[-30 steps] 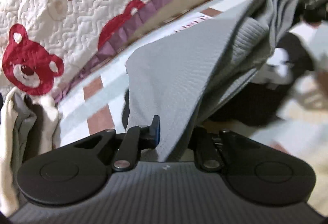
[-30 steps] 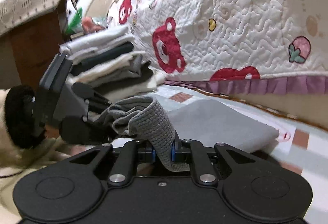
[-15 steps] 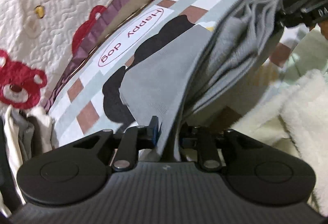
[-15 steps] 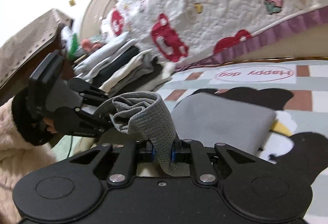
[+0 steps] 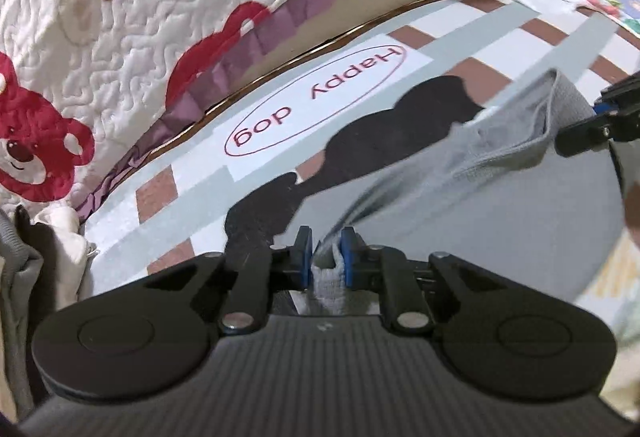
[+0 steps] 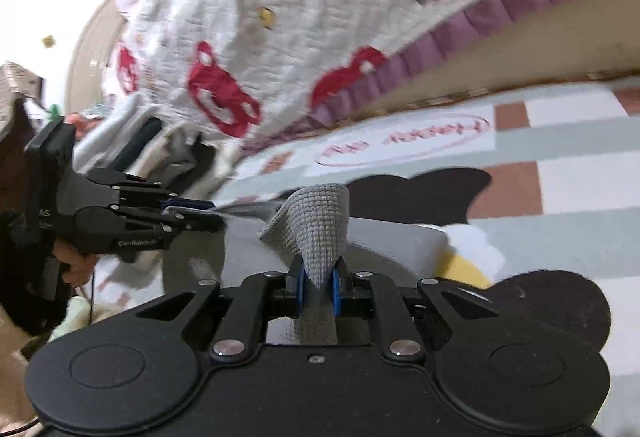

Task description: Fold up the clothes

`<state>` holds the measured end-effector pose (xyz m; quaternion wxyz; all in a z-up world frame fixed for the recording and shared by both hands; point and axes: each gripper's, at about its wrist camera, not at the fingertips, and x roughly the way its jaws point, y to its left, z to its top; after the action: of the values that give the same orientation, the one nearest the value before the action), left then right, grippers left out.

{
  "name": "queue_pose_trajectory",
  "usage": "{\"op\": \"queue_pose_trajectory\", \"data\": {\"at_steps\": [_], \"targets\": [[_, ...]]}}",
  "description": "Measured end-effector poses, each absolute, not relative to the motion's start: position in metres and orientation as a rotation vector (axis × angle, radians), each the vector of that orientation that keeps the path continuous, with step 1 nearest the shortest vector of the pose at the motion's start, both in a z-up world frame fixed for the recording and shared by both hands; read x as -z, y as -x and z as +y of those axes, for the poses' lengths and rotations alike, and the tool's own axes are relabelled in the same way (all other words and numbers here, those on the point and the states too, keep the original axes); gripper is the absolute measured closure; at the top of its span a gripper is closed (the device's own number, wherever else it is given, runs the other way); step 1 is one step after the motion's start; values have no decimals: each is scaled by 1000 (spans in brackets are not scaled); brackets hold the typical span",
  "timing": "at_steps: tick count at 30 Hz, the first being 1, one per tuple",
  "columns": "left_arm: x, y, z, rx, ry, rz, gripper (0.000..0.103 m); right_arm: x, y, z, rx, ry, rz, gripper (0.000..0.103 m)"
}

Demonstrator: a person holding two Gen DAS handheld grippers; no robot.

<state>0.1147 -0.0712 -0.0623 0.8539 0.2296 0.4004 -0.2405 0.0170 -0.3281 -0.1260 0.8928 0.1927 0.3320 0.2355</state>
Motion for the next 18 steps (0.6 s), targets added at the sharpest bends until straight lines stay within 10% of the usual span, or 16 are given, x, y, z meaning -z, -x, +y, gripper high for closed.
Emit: {"op": "queue_pose_trajectory", "data": {"at_steps": [5, 14, 17, 18], "targets": [[51, -122, -11, 572, -16, 903, 55, 138, -25, -325, -469, -387, 712, 89], [65, -100, 10, 592, -58, 993, 46, 151, -4, -332, -473, -399, 734, 84], [84, -98, 3, 597, -97, 992, 54, 152, -9, -334, -494, -401, 762, 80], [87, -99, 4, 600, -83, 996, 86, 154, -12, -335, -500, -411, 771, 76]]}}
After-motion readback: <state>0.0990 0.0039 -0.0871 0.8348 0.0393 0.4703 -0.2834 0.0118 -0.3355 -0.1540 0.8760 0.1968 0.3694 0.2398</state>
